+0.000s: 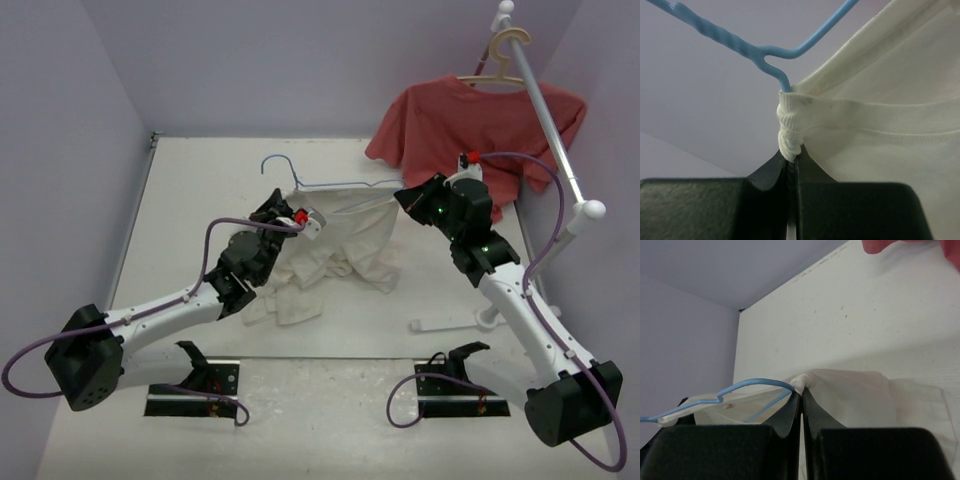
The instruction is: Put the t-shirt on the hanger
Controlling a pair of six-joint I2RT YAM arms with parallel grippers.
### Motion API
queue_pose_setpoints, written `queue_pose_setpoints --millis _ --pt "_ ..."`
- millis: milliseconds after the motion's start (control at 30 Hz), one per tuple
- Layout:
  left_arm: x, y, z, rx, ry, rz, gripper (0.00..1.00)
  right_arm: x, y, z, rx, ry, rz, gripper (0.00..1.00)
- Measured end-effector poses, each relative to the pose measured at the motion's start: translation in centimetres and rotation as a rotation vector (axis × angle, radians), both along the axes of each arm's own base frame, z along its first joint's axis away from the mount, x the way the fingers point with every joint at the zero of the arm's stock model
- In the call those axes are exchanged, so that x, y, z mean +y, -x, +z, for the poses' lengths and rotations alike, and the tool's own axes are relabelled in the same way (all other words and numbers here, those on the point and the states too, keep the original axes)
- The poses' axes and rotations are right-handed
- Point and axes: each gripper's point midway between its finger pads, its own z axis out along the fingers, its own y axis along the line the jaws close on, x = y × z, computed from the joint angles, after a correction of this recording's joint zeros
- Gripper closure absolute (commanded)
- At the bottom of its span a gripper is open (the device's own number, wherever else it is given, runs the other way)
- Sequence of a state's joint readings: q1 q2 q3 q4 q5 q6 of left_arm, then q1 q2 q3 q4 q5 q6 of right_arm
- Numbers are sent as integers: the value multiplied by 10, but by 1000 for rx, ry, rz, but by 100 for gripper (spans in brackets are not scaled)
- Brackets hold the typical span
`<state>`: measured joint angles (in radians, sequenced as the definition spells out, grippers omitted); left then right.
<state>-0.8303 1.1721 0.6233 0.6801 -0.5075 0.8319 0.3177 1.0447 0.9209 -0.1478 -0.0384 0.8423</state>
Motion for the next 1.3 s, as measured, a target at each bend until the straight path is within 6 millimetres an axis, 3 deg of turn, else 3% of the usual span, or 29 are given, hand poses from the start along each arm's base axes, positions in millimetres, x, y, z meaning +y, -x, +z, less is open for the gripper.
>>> queue_pose_setpoints --millis 367,667,900,967,1033,1167,1300 --pt "16 -14 11 -164 -37 117 100 -8 10 23 18 62 66 100" --pt "23 -26 1 -205 -165 200 100 -3 4 34 46 111 124 100" --pt "18 -33 -12 -175 -241 223 100 7 5 56 16 105 193 100" --pt "5 -37 -14 -117 -222 188 100 17 2 64 3 99 238 100" --pt "-11 -43 -3 -60 -170 143 100 31 -1 67 -3 102 288 100" --pt "-29 -37 45 -27 -15 34 100 79 1 76 -12 112 431 100" --pt "-33 -17 84 -14 105 -85 100 121 9 105 -73 95 548 100"
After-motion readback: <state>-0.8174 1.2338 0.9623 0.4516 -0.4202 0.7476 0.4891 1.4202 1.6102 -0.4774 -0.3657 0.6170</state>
